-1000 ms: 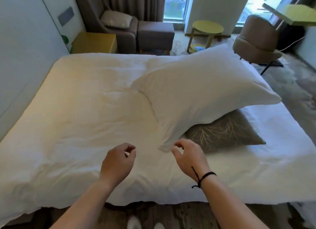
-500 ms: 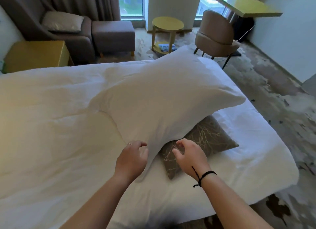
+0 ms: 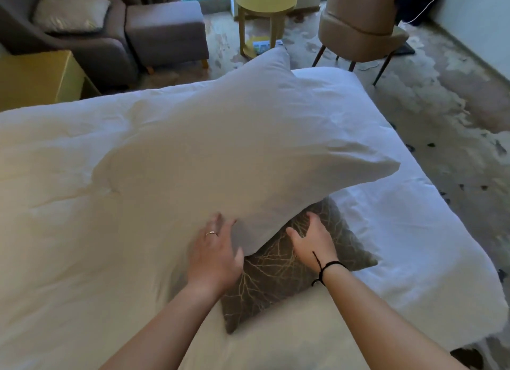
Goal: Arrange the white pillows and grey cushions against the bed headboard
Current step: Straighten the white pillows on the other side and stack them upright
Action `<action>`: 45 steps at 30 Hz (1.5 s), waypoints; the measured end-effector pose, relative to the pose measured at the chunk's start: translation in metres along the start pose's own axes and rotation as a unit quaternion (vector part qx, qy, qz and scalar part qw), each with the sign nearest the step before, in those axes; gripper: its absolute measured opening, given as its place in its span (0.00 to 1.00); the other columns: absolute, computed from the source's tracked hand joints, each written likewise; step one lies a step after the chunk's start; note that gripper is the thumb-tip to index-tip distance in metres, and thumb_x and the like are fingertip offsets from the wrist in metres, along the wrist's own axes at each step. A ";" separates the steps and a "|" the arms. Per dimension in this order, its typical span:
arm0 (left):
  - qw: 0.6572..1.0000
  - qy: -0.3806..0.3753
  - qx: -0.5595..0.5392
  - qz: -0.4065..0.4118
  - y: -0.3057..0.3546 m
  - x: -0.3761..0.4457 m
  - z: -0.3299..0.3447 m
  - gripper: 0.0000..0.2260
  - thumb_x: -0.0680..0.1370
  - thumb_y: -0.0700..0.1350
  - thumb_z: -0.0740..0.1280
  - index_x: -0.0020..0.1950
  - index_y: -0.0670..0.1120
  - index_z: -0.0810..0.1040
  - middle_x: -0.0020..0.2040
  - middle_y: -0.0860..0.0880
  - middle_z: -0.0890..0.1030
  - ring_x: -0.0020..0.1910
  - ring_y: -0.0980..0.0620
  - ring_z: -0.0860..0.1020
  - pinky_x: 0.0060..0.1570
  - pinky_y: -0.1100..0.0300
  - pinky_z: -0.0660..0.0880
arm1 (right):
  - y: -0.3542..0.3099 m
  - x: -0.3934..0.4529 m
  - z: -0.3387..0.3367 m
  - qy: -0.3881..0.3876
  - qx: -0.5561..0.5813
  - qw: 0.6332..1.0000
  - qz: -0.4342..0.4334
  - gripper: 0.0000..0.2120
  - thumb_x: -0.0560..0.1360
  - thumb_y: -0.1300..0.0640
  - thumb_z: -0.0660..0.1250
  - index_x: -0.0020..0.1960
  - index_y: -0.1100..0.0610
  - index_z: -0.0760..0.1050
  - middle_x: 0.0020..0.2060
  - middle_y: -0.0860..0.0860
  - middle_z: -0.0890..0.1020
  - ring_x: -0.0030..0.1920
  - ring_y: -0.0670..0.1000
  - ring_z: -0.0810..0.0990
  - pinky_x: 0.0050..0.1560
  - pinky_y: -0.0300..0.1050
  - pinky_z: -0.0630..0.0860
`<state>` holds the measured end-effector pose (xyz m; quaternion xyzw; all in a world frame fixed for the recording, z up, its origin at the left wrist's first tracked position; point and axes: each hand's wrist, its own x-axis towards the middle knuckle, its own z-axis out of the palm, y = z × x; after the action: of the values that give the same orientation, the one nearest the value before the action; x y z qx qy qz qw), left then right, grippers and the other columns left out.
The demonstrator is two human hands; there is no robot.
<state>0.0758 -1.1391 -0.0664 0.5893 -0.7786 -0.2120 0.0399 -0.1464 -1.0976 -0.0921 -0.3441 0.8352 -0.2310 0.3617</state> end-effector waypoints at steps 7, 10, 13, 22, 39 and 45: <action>0.997 0.009 0.074 -0.030 0.039 0.036 0.031 0.37 0.72 0.57 0.65 0.76 0.57 0.50 0.78 0.36 0.53 0.77 0.38 0.51 0.75 0.47 0.50 | -0.001 0.077 0.010 -0.071 0.417 0.895 0.139 0.29 0.69 0.45 0.74 0.67 0.52 0.72 0.56 0.48 0.80 0.55 0.52 0.78 0.55 0.49 0.74; 0.993 -0.005 0.116 -0.034 0.038 0.041 0.039 0.40 0.72 0.60 0.63 0.77 0.56 0.43 0.79 0.35 0.49 0.78 0.37 0.46 0.76 0.45 0.47 | -0.004 0.089 0.024 -0.130 0.530 0.816 0.188 0.22 0.70 0.51 0.76 0.61 0.54 0.77 0.55 0.53 0.84 0.56 0.55 0.82 0.54 0.55 0.80; 0.991 0.004 0.128 -0.050 0.040 0.043 0.041 0.41 0.72 0.61 0.64 0.78 0.55 0.43 0.79 0.35 0.47 0.77 0.35 0.46 0.75 0.43 0.49 | -0.008 0.092 0.029 -0.121 0.560 0.794 0.203 0.16 0.72 0.56 0.74 0.58 0.60 0.78 0.51 0.56 0.85 0.53 0.58 0.83 0.42 0.50 0.82; 0.989 0.054 0.131 -0.050 0.050 0.040 0.016 0.42 0.72 0.65 0.66 0.78 0.54 0.49 0.80 0.39 0.49 0.77 0.37 0.51 0.75 0.41 0.52 | -0.043 0.052 0.012 -0.030 0.512 0.841 0.172 0.06 0.73 0.64 0.71 0.38 0.58 0.82 0.39 0.53 0.86 0.44 0.54 0.84 0.48 0.54 0.82; 0.967 0.203 0.135 0.072 -0.027 0.009 -0.097 0.23 0.72 0.49 0.71 0.67 0.49 0.76 0.66 0.46 0.78 0.66 0.42 0.74 0.62 0.42 0.70 | -0.163 -0.093 0.009 -0.031 0.300 0.949 -0.097 0.12 0.76 0.52 0.68 0.35 0.56 0.78 0.29 0.48 0.82 0.31 0.45 0.80 0.34 0.44 0.77; 0.975 0.131 0.175 0.048 -0.049 0.029 -0.091 0.06 0.63 0.38 0.70 0.37 0.48 0.78 0.37 0.49 0.80 0.38 0.42 0.79 0.40 0.53 0.69 | -0.170 -0.098 0.005 -0.026 -0.124 0.942 -0.310 0.07 0.76 0.46 0.64 0.47 0.48 0.79 0.40 0.43 0.81 0.41 0.45 0.78 0.42 0.45 0.77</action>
<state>0.1393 -1.2027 -0.0082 0.5719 -0.8189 0.0086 0.0476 -0.0243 -1.1373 0.0556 -0.6336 0.6996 -0.2175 0.2485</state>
